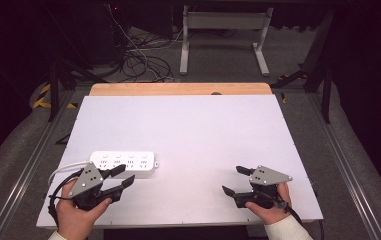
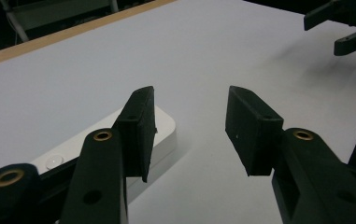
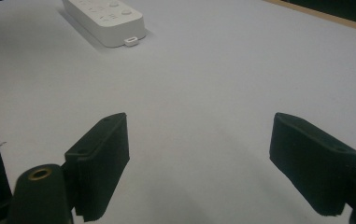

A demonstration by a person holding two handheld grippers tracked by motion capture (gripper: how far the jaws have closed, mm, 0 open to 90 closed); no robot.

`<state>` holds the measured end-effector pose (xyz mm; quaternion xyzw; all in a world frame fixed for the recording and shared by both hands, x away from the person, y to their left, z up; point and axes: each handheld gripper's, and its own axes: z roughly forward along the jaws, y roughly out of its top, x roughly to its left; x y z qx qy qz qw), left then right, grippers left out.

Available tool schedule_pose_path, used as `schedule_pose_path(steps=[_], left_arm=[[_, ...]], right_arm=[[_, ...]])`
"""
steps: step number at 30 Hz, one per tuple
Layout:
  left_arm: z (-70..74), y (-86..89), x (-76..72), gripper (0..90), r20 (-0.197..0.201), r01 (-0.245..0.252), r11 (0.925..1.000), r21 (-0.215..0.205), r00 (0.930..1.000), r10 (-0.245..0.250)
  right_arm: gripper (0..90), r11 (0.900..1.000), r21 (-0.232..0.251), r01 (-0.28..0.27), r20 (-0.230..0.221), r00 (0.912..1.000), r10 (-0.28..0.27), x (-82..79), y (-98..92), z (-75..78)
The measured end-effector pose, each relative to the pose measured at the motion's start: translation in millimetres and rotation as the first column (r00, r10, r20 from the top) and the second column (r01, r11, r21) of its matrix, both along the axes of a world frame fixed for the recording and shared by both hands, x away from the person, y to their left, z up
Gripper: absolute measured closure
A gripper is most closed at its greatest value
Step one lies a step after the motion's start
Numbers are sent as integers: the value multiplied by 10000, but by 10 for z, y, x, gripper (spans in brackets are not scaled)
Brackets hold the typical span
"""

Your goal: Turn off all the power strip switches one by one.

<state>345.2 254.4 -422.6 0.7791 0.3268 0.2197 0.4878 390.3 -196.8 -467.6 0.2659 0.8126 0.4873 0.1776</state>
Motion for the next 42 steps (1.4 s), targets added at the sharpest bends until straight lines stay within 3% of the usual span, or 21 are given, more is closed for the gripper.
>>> schedule_pose_path(steps=[2, 5, 11, 17, 18, 24, 35, 38, 42], left_arm=[[23, 1, 60, 543, -328, 102, 9999, 17, 9994, -101], [18, -16, 127, 520, -453, 433, 9990, -67, 9980, -436], [48, -55, 232, 513, -674, 113, 9998, -174, 9976, -124], [93, -116, 363, 555, -900, 248, 9996, -109, 9956, -257], [103, -123, 381, 556, -867, 236, 9997, 22, 9960, -233], [152, -132, 501, 554, -990, 177, 9997, -181, 9949, -194], [77, -157, 722, 566, -1108, 76, 10000, -54, 9938, -81], [57, -131, 752, 650, -1006, 27, 9993, 371, 9949, 10], [24, -136, 787, 884, -1304, -2, 9981, 610, 9914, 82]], right_arm=[[201, 10000, -20, -21, -3, 10000, 21, 2, 4, -4], [202, 10000, -26, -37, -42, 10000, 37, 1, 10, -7], [201, 10000, 4, -58, -88, 9999, 58, 7, 14, -18], [202, 9999, -77, -117, -175, 9998, 116, 6, 18, -24], [201, 9999, -67, -115, -175, 9998, 114, 7, 17, -24], [201, 9999, -25, -124, -189, 9997, 123, 6, 13, -26], [202, 9999, -59, -128, -190, 9997, 127, 3, 8, -27], [202, 9999, -75, -136, -187, 9997, 134, -1, 8, -27], [209, 9997, -149, -184, -172, 9997, 181, -1, 10, -30]])
